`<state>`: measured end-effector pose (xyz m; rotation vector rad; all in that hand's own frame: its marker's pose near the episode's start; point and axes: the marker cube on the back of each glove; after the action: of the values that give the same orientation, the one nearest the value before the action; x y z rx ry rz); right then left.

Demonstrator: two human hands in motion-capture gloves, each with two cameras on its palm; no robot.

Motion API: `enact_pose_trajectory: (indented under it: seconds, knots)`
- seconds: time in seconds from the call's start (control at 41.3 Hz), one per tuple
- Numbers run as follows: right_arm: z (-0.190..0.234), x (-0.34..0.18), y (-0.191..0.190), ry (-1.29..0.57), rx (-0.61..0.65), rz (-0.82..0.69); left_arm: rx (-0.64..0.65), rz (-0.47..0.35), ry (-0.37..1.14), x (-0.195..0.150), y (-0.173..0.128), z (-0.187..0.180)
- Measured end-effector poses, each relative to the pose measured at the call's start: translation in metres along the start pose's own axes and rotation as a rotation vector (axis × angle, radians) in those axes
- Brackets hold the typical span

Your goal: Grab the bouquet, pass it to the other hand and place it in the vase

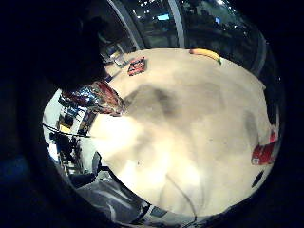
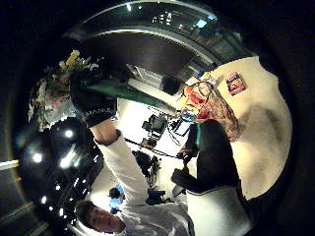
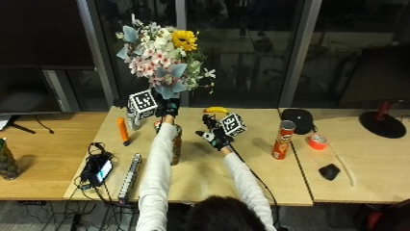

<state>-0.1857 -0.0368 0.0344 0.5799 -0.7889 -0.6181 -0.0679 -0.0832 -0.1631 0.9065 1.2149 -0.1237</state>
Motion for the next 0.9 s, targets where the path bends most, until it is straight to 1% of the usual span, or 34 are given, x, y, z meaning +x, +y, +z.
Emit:
enact_pose_trajectory:
  seconds: [0.024, 0.048, 0.121, 0.145, 0.29, 0.411, 0.581, 0.678, 0.726, 0.75, 0.799, 0.847, 0.895]
  knots:
    - [0.000, 0.002, 0.000, 0.011, -0.003, 0.010, 0.003, -0.043, -0.033, -0.006, -0.002, -0.001]
    - [0.000, 0.002, 0.002, 0.018, -0.022, 0.040, 0.006, -0.060, -0.046, -0.009, -0.003, -0.001]
    - [0.000, -0.003, 0.014, -0.016, -0.132, 0.174, 0.008, -0.071, -0.048, -0.005, -0.004, -0.005]
    - [0.001, -0.005, 0.017, -0.034, -0.154, 0.196, 0.009, -0.073, -0.050, -0.003, -0.004, -0.006]
    - [0.008, 0.005, 0.015, -0.027, -0.121, 0.164, 0.028, -0.068, -0.059, -0.011, -0.009, -0.009]
    - [0.008, 0.007, 0.019, -0.023, -0.126, 0.180, 0.030, -0.062, -0.059, -0.035, -0.013, -0.006]
    - [0.008, 0.014, 0.024, -0.067, -0.137, 0.175, 0.010, -0.082, -0.034, -0.066, -0.013, -0.003]
    - [0.006, 0.026, 0.025, -0.029, -0.120, 0.157, -0.028, -0.110, -0.030, -0.082, -0.008, -0.005]
    - [0.006, 0.030, 0.028, -0.032, -0.126, 0.160, -0.092, -0.146, -0.032, -0.092, -0.001, -0.007]
    - [0.006, 0.033, 0.029, -0.028, -0.126, 0.168, -0.147, -0.171, -0.036, -0.097, 0.004, -0.010]
    - [0.007, 0.042, 0.029, -0.003, -0.108, 0.164, -0.308, -0.227, -0.059, -0.111, 0.018, -0.017]
    - [0.008, 0.055, 0.025, 0.027, -0.074, 0.114, -0.492, -0.274, -0.118, -0.132, 0.034, -0.030]
    - [0.008, 0.067, 0.023, 0.051, -0.048, 0.070, -0.612, -0.297, -0.207, -0.153, 0.048, -0.046]
